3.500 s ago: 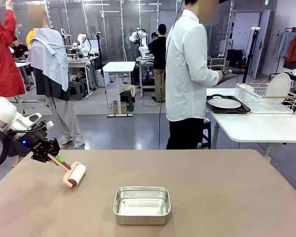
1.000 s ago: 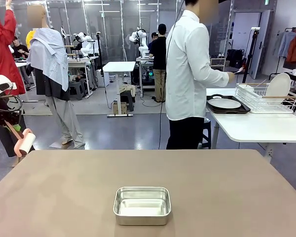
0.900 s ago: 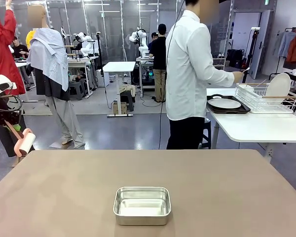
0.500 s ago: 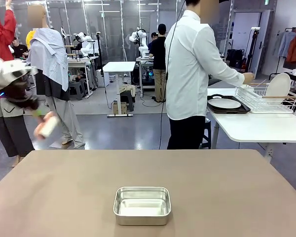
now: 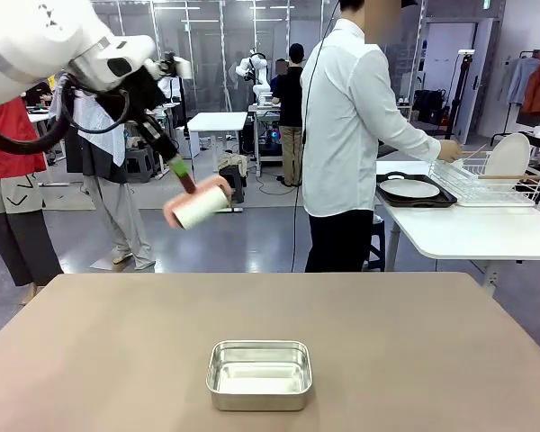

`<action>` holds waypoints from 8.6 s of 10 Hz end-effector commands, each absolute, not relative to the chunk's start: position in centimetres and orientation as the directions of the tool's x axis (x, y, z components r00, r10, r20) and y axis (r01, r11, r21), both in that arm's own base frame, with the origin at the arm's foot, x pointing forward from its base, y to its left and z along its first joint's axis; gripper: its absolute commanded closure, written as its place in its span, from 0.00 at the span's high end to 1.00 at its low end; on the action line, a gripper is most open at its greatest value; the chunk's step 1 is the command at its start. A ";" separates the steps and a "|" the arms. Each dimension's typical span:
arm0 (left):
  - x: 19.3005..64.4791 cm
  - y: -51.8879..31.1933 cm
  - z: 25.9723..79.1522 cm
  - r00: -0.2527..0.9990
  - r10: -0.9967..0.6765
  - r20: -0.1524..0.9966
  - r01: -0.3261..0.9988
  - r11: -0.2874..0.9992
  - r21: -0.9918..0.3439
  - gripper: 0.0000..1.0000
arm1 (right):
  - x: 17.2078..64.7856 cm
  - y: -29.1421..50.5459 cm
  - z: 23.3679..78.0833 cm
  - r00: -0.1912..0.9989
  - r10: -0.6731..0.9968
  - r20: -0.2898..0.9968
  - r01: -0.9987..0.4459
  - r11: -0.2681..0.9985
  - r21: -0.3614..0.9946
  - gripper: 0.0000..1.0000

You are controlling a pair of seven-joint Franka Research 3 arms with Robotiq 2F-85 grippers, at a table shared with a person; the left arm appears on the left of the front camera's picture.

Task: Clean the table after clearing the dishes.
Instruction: Place the Lint Roller back on top of the Airtight Container.

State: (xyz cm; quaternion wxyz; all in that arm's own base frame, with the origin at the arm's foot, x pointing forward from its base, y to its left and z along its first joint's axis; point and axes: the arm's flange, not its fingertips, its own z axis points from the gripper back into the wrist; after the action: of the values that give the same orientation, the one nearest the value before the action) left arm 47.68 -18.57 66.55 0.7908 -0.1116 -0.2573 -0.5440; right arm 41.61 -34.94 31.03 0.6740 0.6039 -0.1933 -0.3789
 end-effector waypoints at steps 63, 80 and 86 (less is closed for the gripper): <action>60.2 5.5 48.8 0.965 0.061 0.256 0.221 0.341 -0.914 1.00 | 41.4 -34.6 31.3 0.633 -0.750 -0.192 0.284 -0.005 0.959 1.00; 47.2 27.6 38.9 0.815 0.551 0.179 -0.036 0.357 -0.933 1.00 | 41.4 -34.6 31.3 0.633 -0.750 -0.192 0.284 -0.005 0.959 1.00; 47.2 27.6 38.9 0.815 0.551 0.179 -0.036 0.357 -0.933 1.00 | 41.4 -34.6 31.3 0.633 -0.750 -0.192 0.284 -0.005 0.959 1.00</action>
State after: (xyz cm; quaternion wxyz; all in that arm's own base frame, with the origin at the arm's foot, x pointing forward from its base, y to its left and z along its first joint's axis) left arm 47.44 27.35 38.69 0.7916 -0.5295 -0.2418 0.1860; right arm 41.56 -34.95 31.05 0.6739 0.6038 -0.1937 -0.3793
